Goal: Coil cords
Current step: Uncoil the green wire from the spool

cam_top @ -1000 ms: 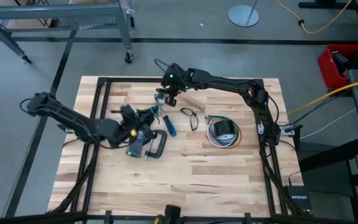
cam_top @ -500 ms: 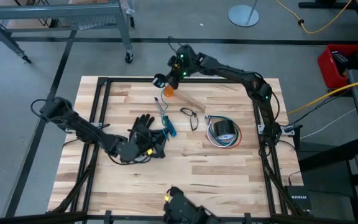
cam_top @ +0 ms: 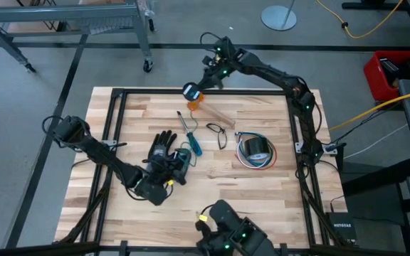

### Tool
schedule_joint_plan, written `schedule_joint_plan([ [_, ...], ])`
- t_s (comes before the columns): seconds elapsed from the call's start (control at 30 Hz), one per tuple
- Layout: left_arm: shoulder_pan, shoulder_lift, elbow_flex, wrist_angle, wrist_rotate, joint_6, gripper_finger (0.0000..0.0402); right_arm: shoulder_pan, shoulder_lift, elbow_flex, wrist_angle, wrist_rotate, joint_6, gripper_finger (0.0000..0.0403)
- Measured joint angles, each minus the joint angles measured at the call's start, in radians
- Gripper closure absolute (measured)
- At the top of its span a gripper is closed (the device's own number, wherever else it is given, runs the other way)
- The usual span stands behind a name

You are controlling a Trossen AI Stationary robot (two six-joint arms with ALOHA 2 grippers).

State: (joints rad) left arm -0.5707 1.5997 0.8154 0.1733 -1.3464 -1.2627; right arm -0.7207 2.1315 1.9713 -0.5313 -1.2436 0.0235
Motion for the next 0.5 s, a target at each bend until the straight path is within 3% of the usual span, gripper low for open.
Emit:
schedule_joint_plan([
  [0.23, -0.006, 0.0, 0.0, -0.322, 0.007, -0.272, 0.0401, -0.009, -0.003, 0.001, -0.076, -0.314, 0.039, 0.0402],
  [0.5, -0.023, 0.0, 0.0, -0.698, 0.155, -0.581, 0.0401, -0.007, -0.025, 0.001, -0.088, -0.329, 0.092, 0.0402],
])
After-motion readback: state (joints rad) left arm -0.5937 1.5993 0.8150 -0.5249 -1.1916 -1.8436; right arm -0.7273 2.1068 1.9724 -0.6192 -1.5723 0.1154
